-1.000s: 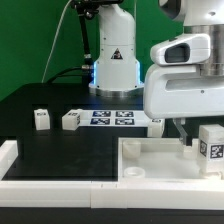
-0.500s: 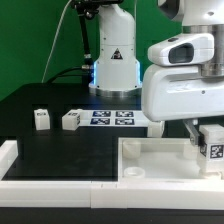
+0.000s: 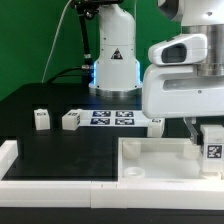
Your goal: Assemble one leg
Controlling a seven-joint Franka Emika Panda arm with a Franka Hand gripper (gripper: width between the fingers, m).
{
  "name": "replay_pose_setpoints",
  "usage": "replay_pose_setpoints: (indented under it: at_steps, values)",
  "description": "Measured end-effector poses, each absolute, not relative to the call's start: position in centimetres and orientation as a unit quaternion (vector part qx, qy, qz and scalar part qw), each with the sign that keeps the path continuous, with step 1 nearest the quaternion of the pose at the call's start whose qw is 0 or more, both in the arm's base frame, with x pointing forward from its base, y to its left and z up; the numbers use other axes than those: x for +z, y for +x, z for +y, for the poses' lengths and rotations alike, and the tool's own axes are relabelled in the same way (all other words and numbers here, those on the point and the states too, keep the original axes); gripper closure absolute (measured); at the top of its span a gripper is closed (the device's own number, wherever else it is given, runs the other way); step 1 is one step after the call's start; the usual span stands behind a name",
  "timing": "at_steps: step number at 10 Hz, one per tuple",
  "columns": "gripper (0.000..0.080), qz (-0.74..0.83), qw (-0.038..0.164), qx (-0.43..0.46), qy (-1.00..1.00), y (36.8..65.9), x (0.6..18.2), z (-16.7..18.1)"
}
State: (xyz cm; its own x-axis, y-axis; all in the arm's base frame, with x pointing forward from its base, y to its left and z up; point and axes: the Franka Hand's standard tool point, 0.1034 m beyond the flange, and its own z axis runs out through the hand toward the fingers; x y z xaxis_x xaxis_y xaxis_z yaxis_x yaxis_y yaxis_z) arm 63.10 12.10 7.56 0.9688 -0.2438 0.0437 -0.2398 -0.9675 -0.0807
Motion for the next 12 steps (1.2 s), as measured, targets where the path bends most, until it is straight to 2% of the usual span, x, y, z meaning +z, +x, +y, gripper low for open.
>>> replay_pose_setpoints:
  at_steps: [2, 6, 8, 10, 11, 12]
  values:
    - [0.0511, 0.236, 0.050, -0.019, -0.970, 63.12, 7.53, 12.00]
    - [0.0509, 0.470, 0.047, -0.010, -0.881, 63.10, 7.47, 12.08]
    - [0.0509, 0.551, 0.057, 0.000, -0.832, 63.14, 7.48, 11.96]
    - [0.0488, 0.574, 0.058, 0.003, -0.817, 63.11, 7.47, 12.06]
    - [0.0310, 0.570, 0.058, 0.002, -0.820, 63.11, 7.47, 12.07]
    - [0.0310, 0.550, 0.058, 0.001, -0.833, 63.11, 7.47, 12.07]
